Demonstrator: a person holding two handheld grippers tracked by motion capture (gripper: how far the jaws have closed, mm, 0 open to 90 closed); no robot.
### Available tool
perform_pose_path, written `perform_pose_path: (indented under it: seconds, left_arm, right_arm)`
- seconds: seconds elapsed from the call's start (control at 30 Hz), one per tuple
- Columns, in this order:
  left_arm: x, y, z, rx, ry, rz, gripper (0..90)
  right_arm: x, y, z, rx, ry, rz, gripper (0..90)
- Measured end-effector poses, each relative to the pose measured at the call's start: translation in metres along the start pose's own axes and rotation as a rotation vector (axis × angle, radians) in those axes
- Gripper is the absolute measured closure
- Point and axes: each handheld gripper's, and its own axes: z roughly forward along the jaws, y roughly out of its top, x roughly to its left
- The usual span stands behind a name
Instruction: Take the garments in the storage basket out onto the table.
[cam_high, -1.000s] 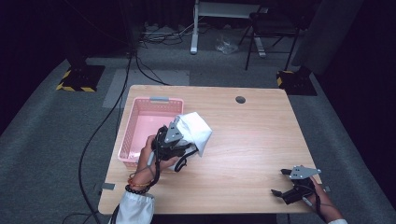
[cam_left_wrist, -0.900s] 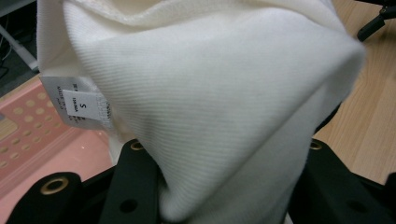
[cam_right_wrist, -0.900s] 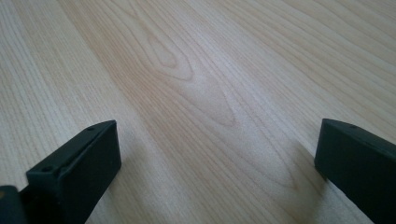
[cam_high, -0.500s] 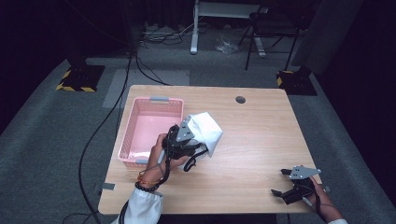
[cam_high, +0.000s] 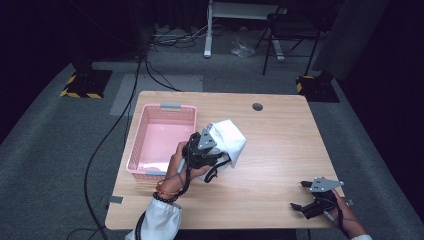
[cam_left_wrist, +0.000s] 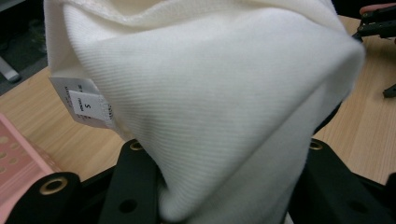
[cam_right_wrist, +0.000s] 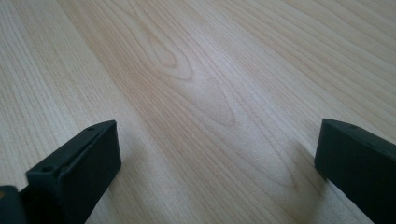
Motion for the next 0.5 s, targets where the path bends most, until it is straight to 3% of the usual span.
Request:
perform_pose_path:
  seconds: [0.5]
  left_arm:
    - [-0.010,0.012,0.022,-0.001,-0.033,0.005,58.3]
  right_arm:
    - [0.000,0.000,0.000,0.000,0.001,-0.001,0.5]
